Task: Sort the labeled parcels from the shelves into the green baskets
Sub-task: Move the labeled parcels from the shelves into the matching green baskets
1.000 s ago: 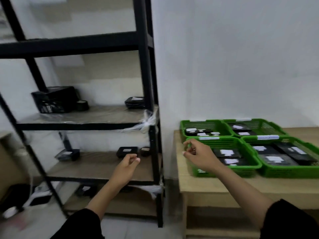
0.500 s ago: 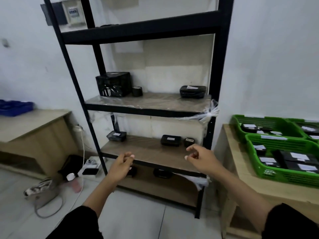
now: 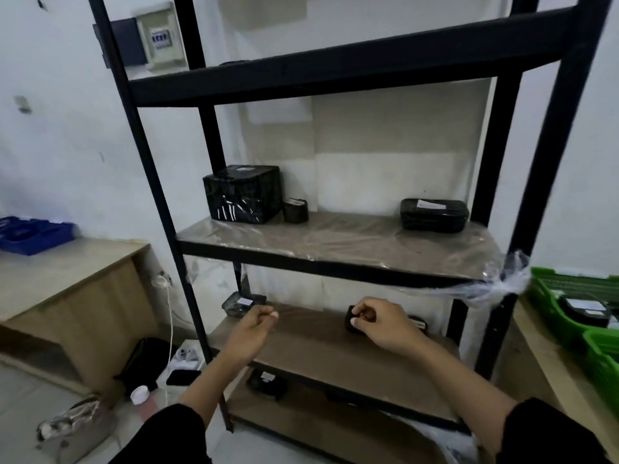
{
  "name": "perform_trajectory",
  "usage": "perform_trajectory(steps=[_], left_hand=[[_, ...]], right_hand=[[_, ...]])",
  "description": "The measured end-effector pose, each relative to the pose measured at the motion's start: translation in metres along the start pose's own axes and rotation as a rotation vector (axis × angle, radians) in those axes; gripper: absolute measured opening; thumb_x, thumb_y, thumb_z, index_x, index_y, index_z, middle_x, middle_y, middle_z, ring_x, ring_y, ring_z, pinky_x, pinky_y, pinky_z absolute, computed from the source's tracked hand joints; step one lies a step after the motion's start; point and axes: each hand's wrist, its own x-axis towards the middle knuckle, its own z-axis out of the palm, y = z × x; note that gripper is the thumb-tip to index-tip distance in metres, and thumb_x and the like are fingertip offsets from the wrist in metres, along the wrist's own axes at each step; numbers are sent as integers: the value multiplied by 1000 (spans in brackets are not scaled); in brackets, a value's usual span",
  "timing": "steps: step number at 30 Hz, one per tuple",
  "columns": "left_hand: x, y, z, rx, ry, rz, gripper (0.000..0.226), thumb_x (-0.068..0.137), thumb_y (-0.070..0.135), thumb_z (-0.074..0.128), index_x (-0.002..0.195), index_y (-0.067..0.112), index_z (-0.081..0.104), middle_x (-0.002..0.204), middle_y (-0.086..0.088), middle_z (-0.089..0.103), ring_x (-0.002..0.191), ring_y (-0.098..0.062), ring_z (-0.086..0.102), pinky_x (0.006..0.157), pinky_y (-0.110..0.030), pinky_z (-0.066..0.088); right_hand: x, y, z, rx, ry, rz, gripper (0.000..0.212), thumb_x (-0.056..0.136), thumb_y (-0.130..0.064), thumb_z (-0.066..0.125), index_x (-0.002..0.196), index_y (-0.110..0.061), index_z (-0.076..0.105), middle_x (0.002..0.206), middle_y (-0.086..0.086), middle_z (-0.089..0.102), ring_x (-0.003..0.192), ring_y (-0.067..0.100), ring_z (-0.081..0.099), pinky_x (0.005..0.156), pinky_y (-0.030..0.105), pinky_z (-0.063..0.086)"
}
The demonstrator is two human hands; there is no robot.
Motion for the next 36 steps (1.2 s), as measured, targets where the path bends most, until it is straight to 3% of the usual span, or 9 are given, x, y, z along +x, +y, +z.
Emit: perform_trajectory(steps=[3, 6, 9, 16, 20, 22, 25, 31, 36], left_hand=[[30, -5, -9, -26, -18, 13, 8, 96, 26, 46, 94, 25, 54, 100, -4, 65, 88, -13, 60, 75, -26, 44], [54, -21, -23, -53, -80, -13, 10, 97, 21, 45, 103, 17, 53, 96, -3, 62, 82, -12, 57, 66, -18, 41], [85, -42, -43, -37, -102, -41, 13, 97, 24, 45, 107, 19, 52, 95, 1, 63, 84, -14, 57, 67, -22, 41], [171, -89, -97, -10, -218, -71, 14, 98, 19, 43, 106, 16, 54, 98, -4, 63, 79, -7, 58, 61, -13, 41], [220, -119, -134, 60, -292, -79, 13, 97, 14, 44, 99, 14, 58, 93, -3, 63, 77, -8, 58, 54, -7, 43], [240, -136, -152, 79, -316, -93, 13, 96, 14, 47, 94, 16, 59, 92, -3, 64, 80, -12, 59, 58, -13, 43], [261, -160, -170, 85, -337, -114, 20, 95, 8, 45, 83, 18, 58, 87, -4, 63, 81, -17, 59, 63, -19, 42], [289, -211, -168, 17, -413, -281, 22, 94, 0, 45, 79, 11, 55, 80, -9, 57, 60, -12, 57, 40, -9, 41], [306, -301, -123, 10, -524, -369, 13, 97, 3, 41, 88, 5, 51, 77, -8, 55, 46, -1, 59, 41, -7, 41]], right_hand=[[36, -11, 15, -13, -16, -14, 14, 88, -29, 63, 96, -17, 64, 94, -3, 65, 85, 9, 58, 62, 11, 40], [63, -18, 37, -24, -49, -23, 8, 89, -29, 63, 91, -21, 61, 93, -6, 62, 85, 7, 55, 63, 9, 37], [86, -20, 57, -22, -72, -10, 8, 89, -27, 62, 94, -21, 63, 94, -8, 62, 88, 7, 56, 67, 10, 39], [139, -30, 129, 30, -58, 139, 5, 90, -28, 61, 91, -23, 63, 83, -11, 60, 77, 1, 55, 61, 12, 40], [167, -47, 182, 62, -44, 230, 5, 88, -29, 63, 90, -24, 65, 88, -8, 66, 84, 4, 60, 72, 19, 47], [178, -55, 207, 64, -32, 266, 6, 87, -29, 64, 89, -24, 66, 87, -9, 68, 85, 6, 62, 75, 21, 48], [188, -63, 235, 76, -5, 303, 3, 85, -24, 64, 83, -24, 66, 74, -15, 63, 72, -1, 57, 63, 11, 41], [205, -45, 285, 121, -89, 360, 17, 86, -14, 63, 72, -25, 63, 73, -10, 63, 67, -1, 56, 58, 5, 40], [218, 17, 362, 43, -208, 380, 22, 92, -19, 56, 71, -27, 59, 72, -15, 57, 69, -1, 52, 59, 5, 37]])
